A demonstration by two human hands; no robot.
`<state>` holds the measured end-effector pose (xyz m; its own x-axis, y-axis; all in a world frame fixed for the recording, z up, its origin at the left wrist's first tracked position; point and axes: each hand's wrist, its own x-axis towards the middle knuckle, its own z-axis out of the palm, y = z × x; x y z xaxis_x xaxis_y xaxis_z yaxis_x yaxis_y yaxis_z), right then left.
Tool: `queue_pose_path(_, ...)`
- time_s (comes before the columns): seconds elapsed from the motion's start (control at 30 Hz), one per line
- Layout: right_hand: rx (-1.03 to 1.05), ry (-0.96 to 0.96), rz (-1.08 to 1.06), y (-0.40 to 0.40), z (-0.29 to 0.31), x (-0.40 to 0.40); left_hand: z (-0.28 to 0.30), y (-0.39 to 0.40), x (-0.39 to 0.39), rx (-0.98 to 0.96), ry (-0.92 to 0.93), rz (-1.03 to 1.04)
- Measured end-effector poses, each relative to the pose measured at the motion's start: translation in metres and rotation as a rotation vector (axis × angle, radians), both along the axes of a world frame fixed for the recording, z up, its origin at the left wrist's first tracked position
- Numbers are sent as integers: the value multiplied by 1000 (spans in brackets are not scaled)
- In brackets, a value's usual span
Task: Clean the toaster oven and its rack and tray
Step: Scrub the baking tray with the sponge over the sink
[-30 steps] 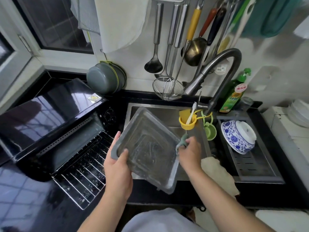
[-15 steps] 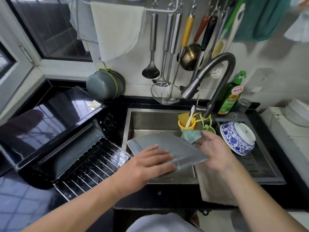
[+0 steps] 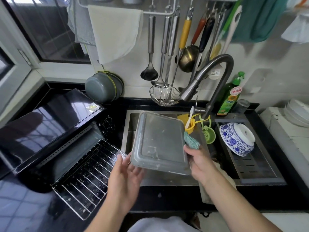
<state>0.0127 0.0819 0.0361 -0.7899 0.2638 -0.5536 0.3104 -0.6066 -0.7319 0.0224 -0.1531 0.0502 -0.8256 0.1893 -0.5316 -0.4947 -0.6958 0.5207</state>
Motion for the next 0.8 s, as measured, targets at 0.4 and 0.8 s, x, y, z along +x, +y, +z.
queue_pose_path(0.4,934,-116,171,-40,0,-2,23,-7,-26,-508,221,157)
queue_pose_path(0.8,1768,456,366,-47,58,-28,39,5,3,-784,748,-123)
